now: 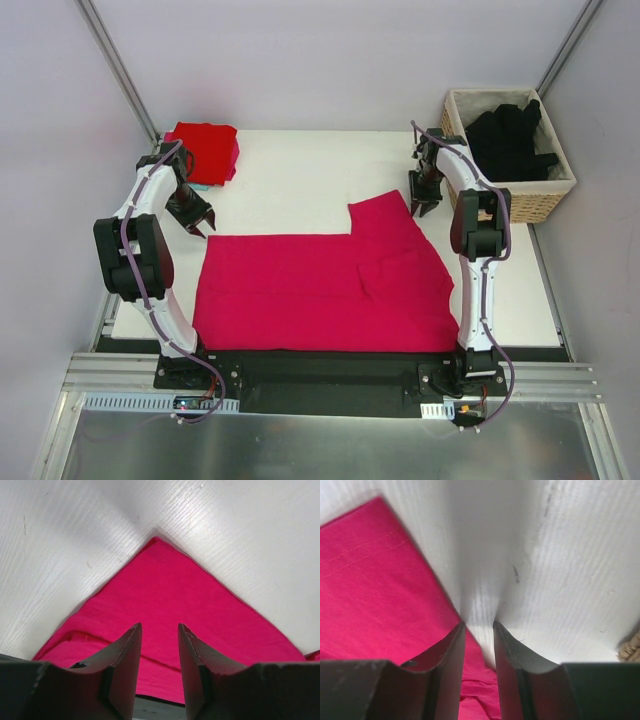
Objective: Fold and stack the t-shirts
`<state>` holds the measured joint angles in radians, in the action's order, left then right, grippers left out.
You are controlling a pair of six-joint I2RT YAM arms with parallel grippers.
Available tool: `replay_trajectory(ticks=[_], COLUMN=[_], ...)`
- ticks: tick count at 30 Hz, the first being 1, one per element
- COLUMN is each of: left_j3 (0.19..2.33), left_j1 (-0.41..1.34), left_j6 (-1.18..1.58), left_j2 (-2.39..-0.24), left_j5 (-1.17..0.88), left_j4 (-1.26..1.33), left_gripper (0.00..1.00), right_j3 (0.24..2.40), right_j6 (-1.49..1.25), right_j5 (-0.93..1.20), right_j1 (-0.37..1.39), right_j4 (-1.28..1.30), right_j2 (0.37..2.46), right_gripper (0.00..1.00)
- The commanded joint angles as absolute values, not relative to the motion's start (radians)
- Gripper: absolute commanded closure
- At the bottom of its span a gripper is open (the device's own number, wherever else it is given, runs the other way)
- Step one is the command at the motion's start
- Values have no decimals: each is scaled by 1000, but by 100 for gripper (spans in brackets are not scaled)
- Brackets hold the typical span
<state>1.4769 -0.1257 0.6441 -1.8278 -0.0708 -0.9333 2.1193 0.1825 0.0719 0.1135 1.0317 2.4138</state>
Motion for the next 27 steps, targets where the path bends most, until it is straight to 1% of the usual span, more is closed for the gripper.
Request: replay_trajectory(ticks=[1,6,13,22,27], left_j3=[1499,1505,1514,1511,1508], left_j1=[-127,-126,-118,-117,-120], left_j6=[681,684,690,686,681], left_j2=[-1809,-1821,-1829,-1824,-1815], left_j5=[-90,-107,-118,-120,-117], left_j4=[-974,-965,-960,-960,-960], left_gripper=[66,66,67,67,67], right_j3=[2178,2191,2169,2154,2143], right_j6=[172,164,152,141,149], right_j5=[6,58,228,305,307], right_j1=[97,72,63,63,66], right_j4=[1085,1085,1057,1034,1040], right_j2=[2393,2376,2393,2408,2418], right_gripper=[68,68,68,68,68])
